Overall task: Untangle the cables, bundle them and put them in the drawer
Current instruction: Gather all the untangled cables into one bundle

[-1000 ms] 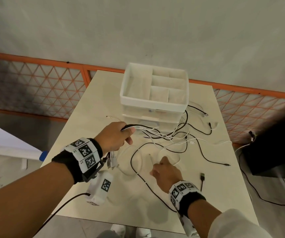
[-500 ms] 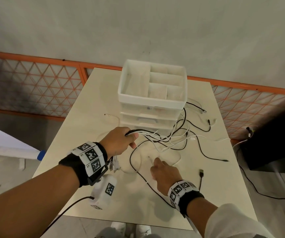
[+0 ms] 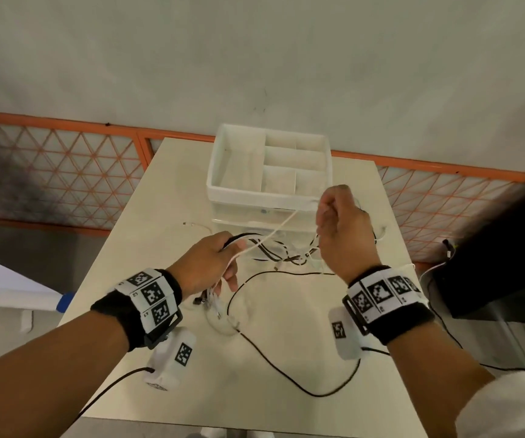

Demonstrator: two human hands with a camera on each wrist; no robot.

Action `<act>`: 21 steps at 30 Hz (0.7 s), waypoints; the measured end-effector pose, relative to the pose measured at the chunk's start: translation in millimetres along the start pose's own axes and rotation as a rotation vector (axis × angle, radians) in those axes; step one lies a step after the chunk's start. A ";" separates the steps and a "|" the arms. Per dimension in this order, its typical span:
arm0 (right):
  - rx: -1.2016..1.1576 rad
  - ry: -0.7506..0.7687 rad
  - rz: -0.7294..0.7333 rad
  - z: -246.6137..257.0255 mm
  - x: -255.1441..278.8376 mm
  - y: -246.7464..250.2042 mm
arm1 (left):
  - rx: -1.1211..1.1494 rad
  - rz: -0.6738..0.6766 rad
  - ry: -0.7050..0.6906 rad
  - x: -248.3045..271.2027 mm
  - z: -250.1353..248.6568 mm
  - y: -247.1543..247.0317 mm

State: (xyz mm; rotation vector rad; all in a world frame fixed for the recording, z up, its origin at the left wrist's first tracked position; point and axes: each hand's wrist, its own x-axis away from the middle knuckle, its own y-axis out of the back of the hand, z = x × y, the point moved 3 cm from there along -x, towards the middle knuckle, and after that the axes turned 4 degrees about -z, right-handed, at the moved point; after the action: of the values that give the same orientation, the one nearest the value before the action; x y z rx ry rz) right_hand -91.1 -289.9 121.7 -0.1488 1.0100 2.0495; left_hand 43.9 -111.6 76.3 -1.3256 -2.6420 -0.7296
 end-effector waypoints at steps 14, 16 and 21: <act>0.556 -0.465 0.369 -119.3 -4.3 20.1 | 0.297 -0.052 -0.003 -12.0 -18.8 37.7; 0.383 -0.601 0.251 -125.0 -8.7 27.6 | 0.202 -0.023 -0.012 -11.0 -19.7 37.8; -0.329 -0.494 -0.089 -94.2 -37.2 44.5 | 0.008 -0.098 0.049 -14.9 -11.4 35.4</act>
State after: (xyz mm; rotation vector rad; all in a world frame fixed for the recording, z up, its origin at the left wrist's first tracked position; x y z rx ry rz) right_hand -121.2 -394.4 101.4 0.1371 0.3564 2.0154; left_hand 79.2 -109.7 95.2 -1.1684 -2.6842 -0.7527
